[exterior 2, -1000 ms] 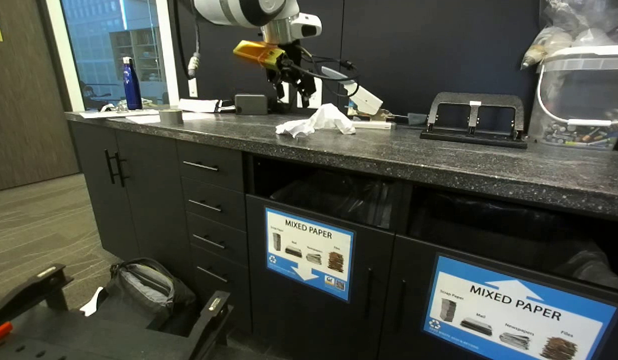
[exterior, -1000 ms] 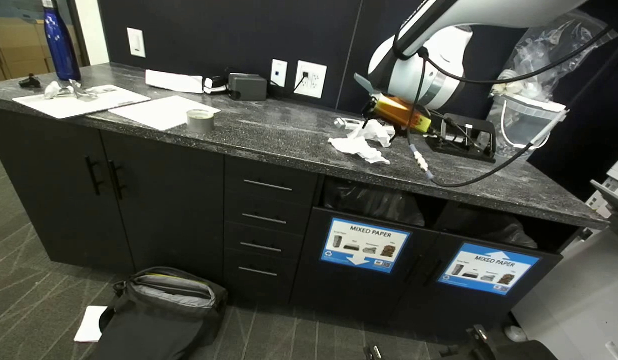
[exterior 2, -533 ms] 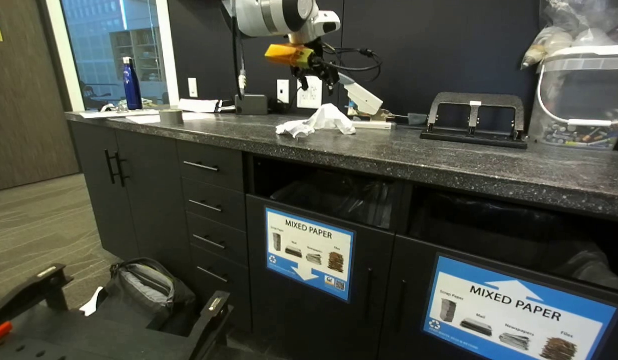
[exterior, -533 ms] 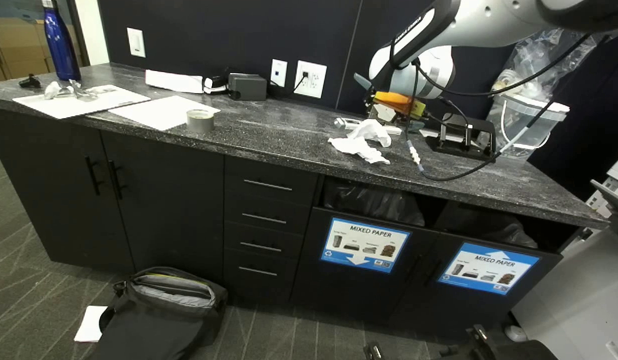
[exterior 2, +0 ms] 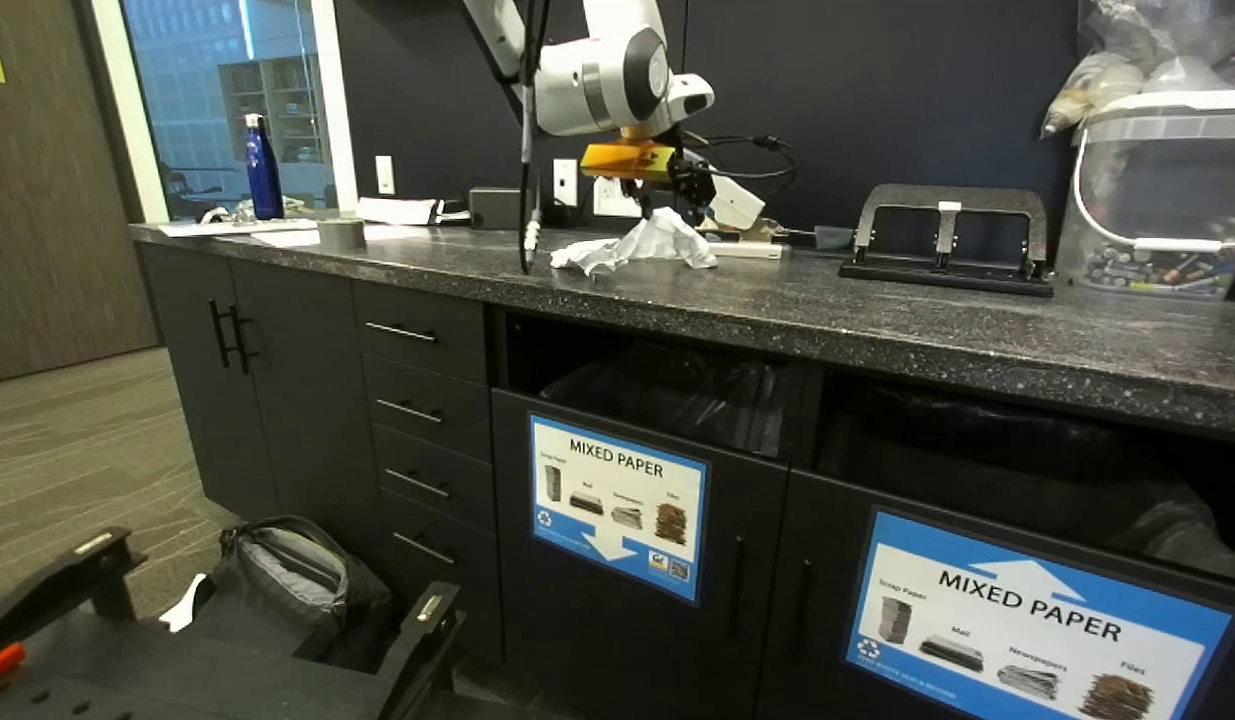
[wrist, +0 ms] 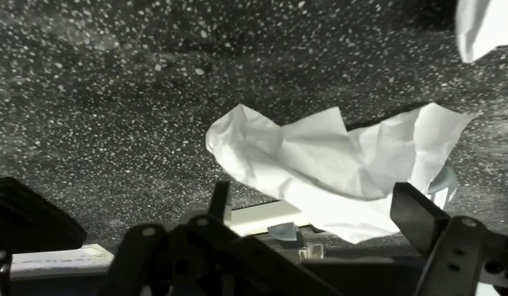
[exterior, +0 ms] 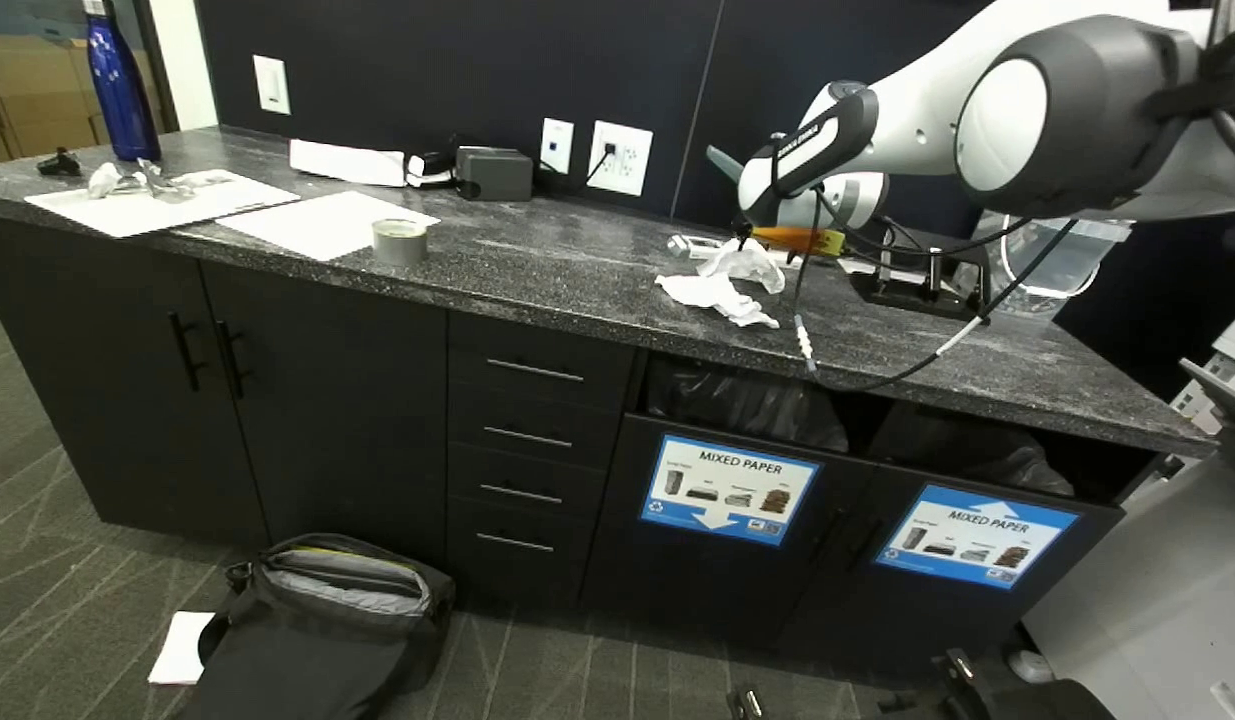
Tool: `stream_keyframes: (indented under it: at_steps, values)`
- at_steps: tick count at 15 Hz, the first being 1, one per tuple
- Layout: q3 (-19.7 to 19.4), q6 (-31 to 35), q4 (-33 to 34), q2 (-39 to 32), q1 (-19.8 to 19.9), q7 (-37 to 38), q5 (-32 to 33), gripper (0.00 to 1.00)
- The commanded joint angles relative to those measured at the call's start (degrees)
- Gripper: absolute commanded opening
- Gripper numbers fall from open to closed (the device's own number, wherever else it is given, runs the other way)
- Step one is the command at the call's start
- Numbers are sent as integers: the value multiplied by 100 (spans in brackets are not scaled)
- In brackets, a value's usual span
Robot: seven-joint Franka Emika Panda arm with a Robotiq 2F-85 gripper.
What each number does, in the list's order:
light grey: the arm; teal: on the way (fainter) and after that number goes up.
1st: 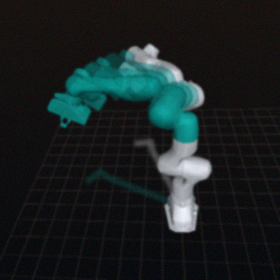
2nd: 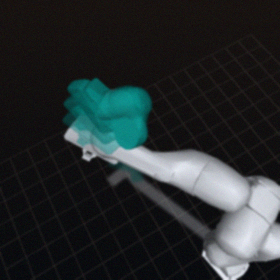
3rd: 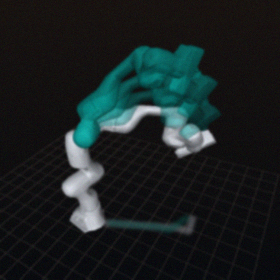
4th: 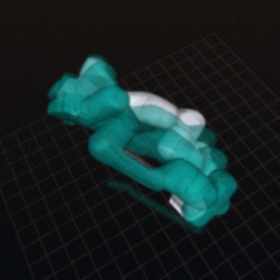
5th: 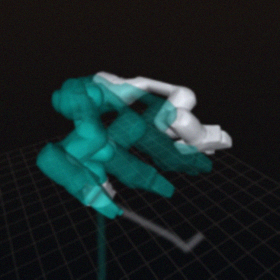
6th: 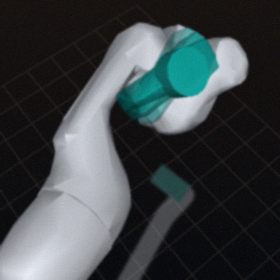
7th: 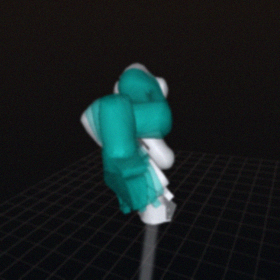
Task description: The papers on the counter and put them in the recycle bin
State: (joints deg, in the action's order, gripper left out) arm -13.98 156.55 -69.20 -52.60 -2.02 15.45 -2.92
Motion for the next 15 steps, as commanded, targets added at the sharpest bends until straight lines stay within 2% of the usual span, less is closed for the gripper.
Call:
stream_keyframes:
  at_steps: [1,2,3,4,7,10,12,15]
  values:
    - [356,-551,1383,-755,467,-302,93,100]
    - [408,-607,1622,-938,536,-340,89,100]
    - [542,-673,1855,-1082,662,-495,60,78]
    - [650,-812,2081,-1212,763,-612,35,74]
    - [939,-1153,2731,-1663,1032,-956,-11,51]
    - [1059,-1523,3377,-2103,1181,-1123,-45,26]
    - [1088,-1750,3812,-2373,1233,-1203,-16,15]
    - [1119,-1923,3940,-2442,1273,-1299,25,9]
